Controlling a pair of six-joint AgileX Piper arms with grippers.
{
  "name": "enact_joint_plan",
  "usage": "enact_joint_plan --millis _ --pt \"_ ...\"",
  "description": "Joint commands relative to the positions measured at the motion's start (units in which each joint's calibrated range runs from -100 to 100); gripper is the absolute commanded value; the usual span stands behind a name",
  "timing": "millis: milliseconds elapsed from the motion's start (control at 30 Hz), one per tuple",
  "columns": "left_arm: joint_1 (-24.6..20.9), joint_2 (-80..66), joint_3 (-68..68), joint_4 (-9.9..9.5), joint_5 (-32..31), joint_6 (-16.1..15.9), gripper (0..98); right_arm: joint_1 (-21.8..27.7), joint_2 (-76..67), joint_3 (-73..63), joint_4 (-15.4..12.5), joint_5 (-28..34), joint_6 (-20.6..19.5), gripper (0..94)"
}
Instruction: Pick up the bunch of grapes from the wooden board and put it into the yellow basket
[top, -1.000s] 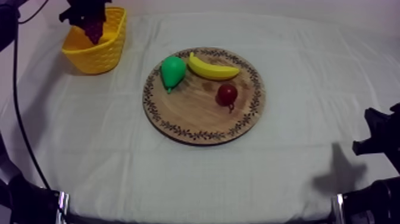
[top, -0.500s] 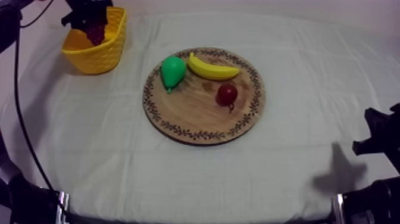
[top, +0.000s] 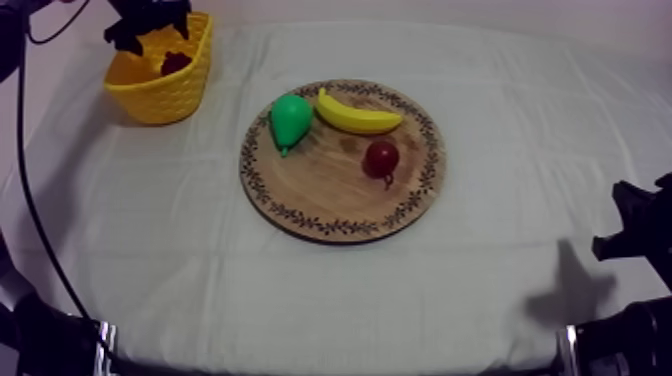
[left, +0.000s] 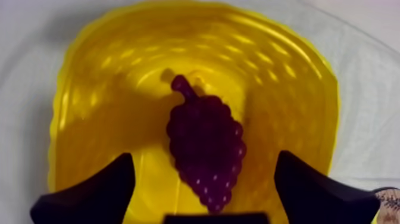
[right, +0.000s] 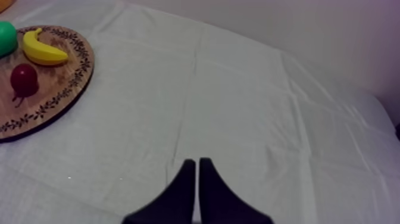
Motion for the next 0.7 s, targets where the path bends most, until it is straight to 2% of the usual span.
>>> enact_joint_plan --millis 0,233,667 --pt "0.02 -1.12 1.31 -0.04 -0.38 0.11 86.0 0.03 0.02 -0.01 0.0 -0.01 -0.06 0.3" --pt "0.67 -8.58 10.34 -0.32 -2.85 0.81 70.5 0.03 0.02 -0.01 0.0 -0.01 -0.06 0.3" --pt "3.94 -32.06 34.51 -1.75 -6.07 4.25 25.8 0.03 0.02 -0.01 0.0 -0.01 -0.06 0.3"
